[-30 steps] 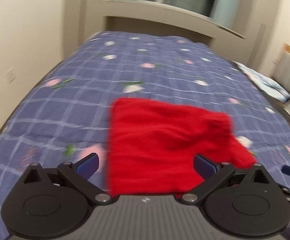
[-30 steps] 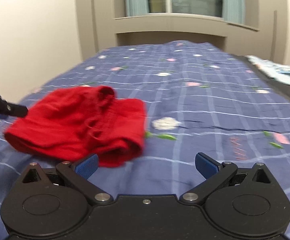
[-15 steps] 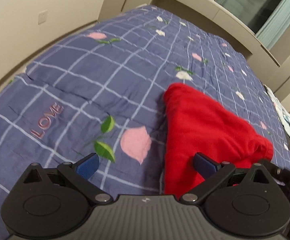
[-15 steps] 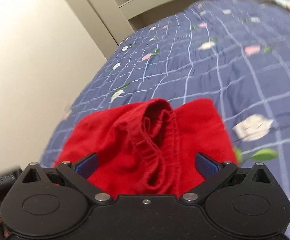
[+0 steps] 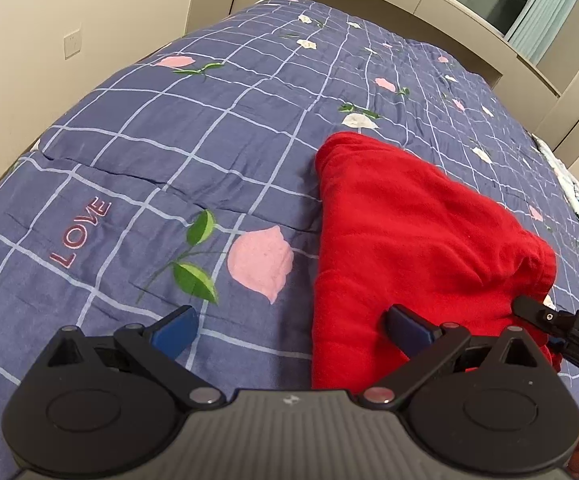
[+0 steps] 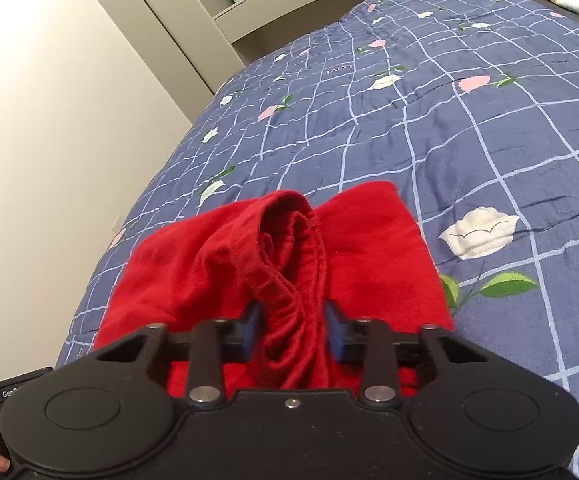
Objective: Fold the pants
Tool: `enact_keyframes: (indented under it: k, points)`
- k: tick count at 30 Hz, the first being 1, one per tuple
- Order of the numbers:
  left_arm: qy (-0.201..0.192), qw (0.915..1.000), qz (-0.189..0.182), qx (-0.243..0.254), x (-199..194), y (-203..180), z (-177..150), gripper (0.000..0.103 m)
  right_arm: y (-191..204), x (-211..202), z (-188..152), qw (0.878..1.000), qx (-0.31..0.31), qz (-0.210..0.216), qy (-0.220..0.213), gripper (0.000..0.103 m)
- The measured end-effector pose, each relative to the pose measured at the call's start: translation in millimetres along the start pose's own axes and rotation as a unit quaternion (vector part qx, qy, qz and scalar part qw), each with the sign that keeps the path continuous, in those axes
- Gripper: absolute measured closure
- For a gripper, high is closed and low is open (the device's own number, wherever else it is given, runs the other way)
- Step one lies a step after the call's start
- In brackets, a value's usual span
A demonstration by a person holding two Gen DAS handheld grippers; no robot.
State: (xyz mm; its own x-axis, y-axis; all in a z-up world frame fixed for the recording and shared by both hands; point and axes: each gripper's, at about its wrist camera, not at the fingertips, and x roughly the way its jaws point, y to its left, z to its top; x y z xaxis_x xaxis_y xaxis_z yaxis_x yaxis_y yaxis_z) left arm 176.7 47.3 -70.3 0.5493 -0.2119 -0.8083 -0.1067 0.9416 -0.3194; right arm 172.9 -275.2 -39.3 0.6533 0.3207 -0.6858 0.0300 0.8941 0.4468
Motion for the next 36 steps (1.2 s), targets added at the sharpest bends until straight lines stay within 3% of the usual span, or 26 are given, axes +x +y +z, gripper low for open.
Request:
enact_keyframes:
  k: [3, 12, 18, 21, 23, 28, 31, 36]
  points:
    - [0.000, 1.0000, 0.001, 0.005, -5, -5, 1, 0.001, 4, -9, 2, 1.000, -0.010, 0.012, -0.015, 0.087]
    - [-0.025, 0.9990, -0.010, 0.035, -24, -24, 7, 0.001, -2, -53, 20, 0.997, -0.034, 0.001, -0.062, 0.088]
    - [-0.001, 0.9989, -0.007, 0.046, -5, -29, -2, 0.000, -21, -34, 7, 0.998, -0.035, -0.045, -0.023, 0.086]
    - [0.002, 0.9989, -0.008, 0.047, -6, -27, -3, 0.000, -22, -26, -2, 0.997, -0.045, -0.055, -0.023, 0.084]
    - [-0.003, 0.9985, -0.012, 0.053, -10, -27, 2, 0.001, -20, -29, -1, 0.997, -0.055, -0.057, -0.026, 0.077]
    - [-0.027, 0.9975, -0.007, 0.065, -12, -38, 27, 0.001, -7, -33, 12, 0.992, -0.095, -0.063, -0.051, 0.040]
    - [-0.045, 0.9949, -0.007, 0.090, -7, -52, 45, 0.001, 0, -28, 22, 0.988, -0.120, -0.075, -0.064, 0.027]
    - [-0.055, 0.9885, 0.030, 0.138, 19, -70, 66, 0.001, 1, -7, 36, 0.978, -0.159, -0.110, -0.077, 0.023]
